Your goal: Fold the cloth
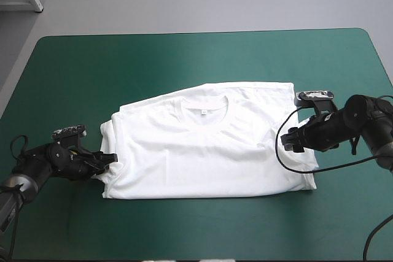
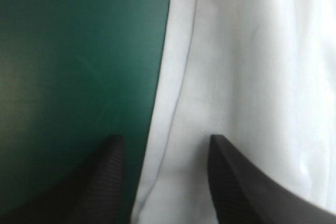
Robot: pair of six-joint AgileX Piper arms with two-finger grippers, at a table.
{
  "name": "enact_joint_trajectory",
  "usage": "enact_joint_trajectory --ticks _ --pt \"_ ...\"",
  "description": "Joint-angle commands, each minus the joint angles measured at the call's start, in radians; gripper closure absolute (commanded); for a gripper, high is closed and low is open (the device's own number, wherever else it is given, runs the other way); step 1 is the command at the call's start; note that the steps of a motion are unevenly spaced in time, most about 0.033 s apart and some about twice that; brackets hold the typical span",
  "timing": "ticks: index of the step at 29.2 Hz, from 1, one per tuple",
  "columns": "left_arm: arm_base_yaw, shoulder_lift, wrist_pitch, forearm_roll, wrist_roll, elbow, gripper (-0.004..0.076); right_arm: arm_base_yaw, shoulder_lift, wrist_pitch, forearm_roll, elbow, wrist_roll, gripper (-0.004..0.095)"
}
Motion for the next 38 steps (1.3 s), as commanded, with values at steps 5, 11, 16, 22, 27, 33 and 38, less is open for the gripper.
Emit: enact_joint_trajectory --ticks 5,11,16,22,27,33,38 --pt "0.002 -0.017 0.054 -0.065 -0.004 0.011 0.0678 0.002 -0.031 -0.045 0.017 -0.032 -0.021 0.028" --pt "0.002 -0.064 0.001 -0.074 -0.004 0.027 0.0704 0.002 -0.031 -0.059 0.017 -0.032 -0.021 0.0282" --pt "0.002 -0.122 -0.059 -0.084 -0.004 0.025 0.0704 0.002 -0.031 -0.059 0.017 -0.032 -0.021 0.0305" --pt "0.002 -0.157 -0.101 -0.084 -0.02 0.02 0.0704 0.002 -0.031 -0.052 0.019 -0.032 -0.021 0.0305" --pt "0.002 -0.198 -0.102 -0.079 -0.02 -0.033 0.0704 0.002 -0.031 -0.026 0.019 -0.032 -0.021 0.0305" --pt "0.002 -0.286 -0.085 -0.081 -0.002 -0.096 0.0704 0.002 -0.031 -0.012 0.019 -0.036 -0.021 0.0305" --pt "0.002 -0.301 -0.026 -0.075 0.046 -0.113 0.0704 0.002 -0.031 -0.001 0.019 -0.059 -0.017 0.0306"
